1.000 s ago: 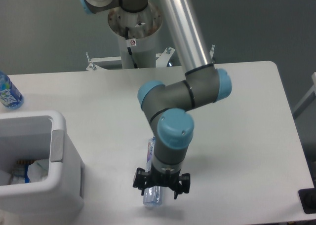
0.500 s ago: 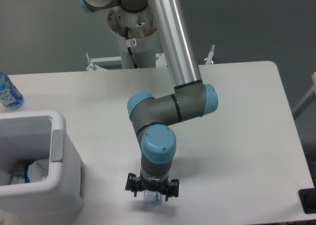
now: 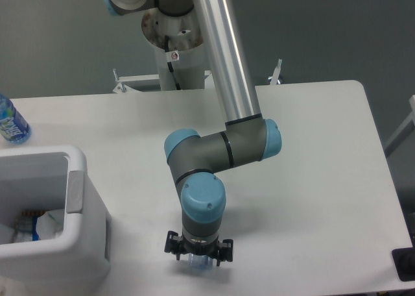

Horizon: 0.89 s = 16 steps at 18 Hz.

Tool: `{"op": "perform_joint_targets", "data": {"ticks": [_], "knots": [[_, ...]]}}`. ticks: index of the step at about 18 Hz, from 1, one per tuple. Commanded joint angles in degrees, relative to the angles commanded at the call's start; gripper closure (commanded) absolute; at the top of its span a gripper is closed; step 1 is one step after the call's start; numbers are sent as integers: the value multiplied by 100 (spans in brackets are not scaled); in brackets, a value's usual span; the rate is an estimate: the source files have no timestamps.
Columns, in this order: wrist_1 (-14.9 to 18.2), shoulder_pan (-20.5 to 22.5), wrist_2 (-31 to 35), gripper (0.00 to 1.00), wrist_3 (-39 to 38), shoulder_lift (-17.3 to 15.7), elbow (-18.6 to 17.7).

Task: Place the trash in the trash can
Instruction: 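Lower the gripper around the bottle and close on it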

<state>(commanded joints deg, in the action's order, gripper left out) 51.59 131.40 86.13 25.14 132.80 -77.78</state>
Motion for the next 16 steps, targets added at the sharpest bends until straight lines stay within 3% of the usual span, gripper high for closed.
{"op": "perform_joint_targets", "data": {"ticks": [9, 16], "knots": [[-26, -62, 317, 2, -9, 132, 26], [-26, -79, 325, 23, -18, 123, 9]]}}
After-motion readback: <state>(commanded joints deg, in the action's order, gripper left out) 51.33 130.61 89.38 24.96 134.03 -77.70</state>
